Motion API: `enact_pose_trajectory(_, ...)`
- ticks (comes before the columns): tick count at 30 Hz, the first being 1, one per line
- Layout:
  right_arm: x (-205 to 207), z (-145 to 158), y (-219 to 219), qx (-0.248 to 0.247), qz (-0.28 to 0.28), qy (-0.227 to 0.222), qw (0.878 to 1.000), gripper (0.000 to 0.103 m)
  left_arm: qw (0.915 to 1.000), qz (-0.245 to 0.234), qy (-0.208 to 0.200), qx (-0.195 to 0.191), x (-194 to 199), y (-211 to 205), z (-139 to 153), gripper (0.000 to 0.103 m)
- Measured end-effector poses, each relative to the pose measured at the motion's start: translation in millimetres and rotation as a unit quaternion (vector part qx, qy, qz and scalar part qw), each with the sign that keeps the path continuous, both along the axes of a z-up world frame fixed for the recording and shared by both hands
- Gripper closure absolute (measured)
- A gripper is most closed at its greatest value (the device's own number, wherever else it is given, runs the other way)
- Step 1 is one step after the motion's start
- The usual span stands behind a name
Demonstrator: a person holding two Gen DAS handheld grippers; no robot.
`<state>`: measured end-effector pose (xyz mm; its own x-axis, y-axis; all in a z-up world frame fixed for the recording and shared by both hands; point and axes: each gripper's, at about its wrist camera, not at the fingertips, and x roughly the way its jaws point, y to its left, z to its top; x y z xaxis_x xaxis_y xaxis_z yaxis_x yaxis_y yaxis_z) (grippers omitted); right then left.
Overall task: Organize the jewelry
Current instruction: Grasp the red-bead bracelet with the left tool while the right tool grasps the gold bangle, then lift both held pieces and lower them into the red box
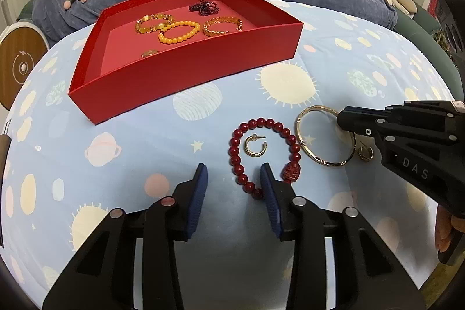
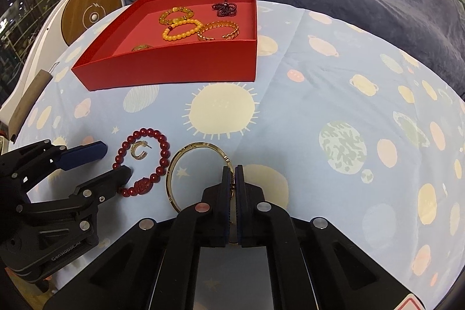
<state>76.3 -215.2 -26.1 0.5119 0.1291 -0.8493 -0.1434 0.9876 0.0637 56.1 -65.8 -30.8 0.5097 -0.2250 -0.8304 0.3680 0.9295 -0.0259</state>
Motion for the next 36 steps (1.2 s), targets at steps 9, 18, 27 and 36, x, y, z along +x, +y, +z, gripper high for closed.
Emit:
enact_pose_trajectory(9,-3.2,9.2,-0.9,0.010,0.003,-0.010,1.000,0.100,0.9997,-0.001,0.010,-0.024,2.6,4.7,8.8,0.095)
enact_pose_trajectory(18,-3.6,26.2,-3.5,0.021,0.002,-0.033,0.999,0.100,0.9976,-0.002,-0.016,-0.068,4.9,10.7,48.7,0.095)
enact_pose_trajectory(27,9.2,59.8,-16.7,0.041,-0.011,-0.069,0.997,0.100,0.9923,0.008,-0.059,-0.109,18.4,16.9,96.3,0.095)
enact_pose_trajectory(36,45.5,82.4,-9.1,0.044,-0.004,-0.090,0.995,0.100,0.9835,0.049,-0.094,-0.147,58.3,35.9,131.6,0.095)
